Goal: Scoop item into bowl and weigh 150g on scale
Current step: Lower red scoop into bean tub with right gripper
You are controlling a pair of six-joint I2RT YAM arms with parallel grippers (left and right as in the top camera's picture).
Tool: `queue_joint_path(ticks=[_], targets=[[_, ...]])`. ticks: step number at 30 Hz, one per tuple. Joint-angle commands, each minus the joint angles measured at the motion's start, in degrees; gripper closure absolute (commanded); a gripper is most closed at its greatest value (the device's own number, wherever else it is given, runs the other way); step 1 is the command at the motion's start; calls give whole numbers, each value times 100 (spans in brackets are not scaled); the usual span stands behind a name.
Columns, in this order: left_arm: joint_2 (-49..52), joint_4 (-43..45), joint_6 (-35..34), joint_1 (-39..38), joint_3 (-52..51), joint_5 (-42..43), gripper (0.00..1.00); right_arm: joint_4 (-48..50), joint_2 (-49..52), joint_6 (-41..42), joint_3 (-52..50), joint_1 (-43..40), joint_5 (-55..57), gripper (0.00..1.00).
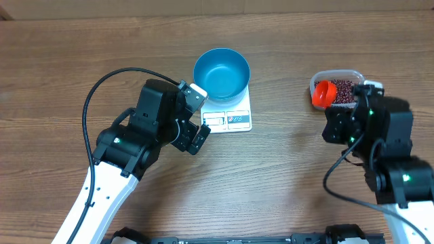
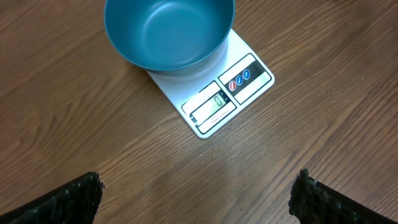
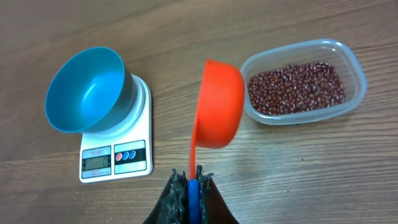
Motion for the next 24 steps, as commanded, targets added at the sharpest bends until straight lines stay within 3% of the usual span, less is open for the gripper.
queue_joint_path(ticks=[1, 9, 15, 19, 24], targets=[[-52, 11, 101, 31, 131, 103, 0, -181, 358, -238, 540, -28, -9, 97], [-52, 11, 101, 31, 131, 103, 0, -1019, 1419, -358, 1847, -28, 472, 97], [-52, 11, 101, 31, 131, 101, 0, -1762, 2382, -503, 3088, -28, 1661, 97], [-52, 11, 101, 31, 131, 101, 0, -1971, 3010, -791, 3373, -28, 2437, 97], [-52, 13, 101, 31, 131, 101, 0, -2076, 3759, -1132, 3370, -26, 2616, 97]])
